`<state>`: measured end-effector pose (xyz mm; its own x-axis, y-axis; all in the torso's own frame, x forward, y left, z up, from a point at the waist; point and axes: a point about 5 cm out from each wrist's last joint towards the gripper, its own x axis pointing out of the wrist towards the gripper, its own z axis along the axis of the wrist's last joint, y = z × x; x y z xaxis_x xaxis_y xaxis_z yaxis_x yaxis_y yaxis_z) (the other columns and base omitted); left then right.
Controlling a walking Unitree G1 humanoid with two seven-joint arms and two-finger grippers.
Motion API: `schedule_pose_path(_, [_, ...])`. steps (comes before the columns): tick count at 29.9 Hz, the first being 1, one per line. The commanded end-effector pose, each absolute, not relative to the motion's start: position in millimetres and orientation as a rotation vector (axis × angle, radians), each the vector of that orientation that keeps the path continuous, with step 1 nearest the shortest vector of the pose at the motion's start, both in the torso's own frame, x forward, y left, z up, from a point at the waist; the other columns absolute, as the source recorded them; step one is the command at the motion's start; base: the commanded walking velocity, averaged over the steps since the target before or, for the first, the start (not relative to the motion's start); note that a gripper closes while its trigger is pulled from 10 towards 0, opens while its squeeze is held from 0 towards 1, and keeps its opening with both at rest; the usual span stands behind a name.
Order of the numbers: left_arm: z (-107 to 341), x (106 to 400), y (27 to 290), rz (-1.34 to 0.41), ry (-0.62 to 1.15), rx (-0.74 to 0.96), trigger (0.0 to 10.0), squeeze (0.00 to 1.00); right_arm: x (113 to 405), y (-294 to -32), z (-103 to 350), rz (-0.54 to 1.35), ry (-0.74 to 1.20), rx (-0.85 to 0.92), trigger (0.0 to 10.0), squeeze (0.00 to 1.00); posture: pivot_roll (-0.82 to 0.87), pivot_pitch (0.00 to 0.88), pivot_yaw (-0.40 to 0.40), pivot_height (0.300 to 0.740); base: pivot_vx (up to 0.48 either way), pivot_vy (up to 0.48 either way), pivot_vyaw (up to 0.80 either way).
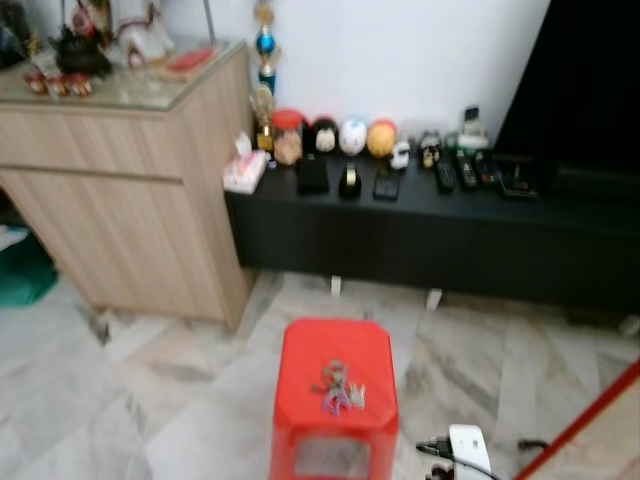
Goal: Hang keys on a hook
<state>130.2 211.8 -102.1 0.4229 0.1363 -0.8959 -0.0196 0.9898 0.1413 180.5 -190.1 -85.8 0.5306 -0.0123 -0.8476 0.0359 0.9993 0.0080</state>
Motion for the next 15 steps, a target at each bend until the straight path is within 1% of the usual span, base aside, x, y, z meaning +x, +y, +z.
schedule_pose_path(1, [-102,132,213,0.103,1.133,0.129,10.0,0.0,180,-187,-86,-0.034,1.011,0.04,10.0,0.0,0.06,0.0,-0.065,0.74,0.0,0.0,0.0])
schedule_pose_path(8, [-97,146,213,0.101,1.11,0.125,10.0,0.0,181,-187,-86,-0.045,1.002,0.051,10.0,0.0,0.05,0.0,-0.067,0.74,0.0,0.0,0.0])
schedule_pose_path(12, [-99,134,223,0.108,1.124,0.126,10.0,0.0,181,-187,-86,-0.051,1.0,0.053,10.0,0.0,0.05,0.002,-0.067,0.74,0.0,0.0,0.0])
schedule_pose_path(15, [-100,130,224,0.107,1.13,0.125,10.0,0.0,181,-188,-86,-0.054,0.996,0.052,10.0,0.0,0.05,0.005,-0.067,0.74,0.0,0.0,0.0])
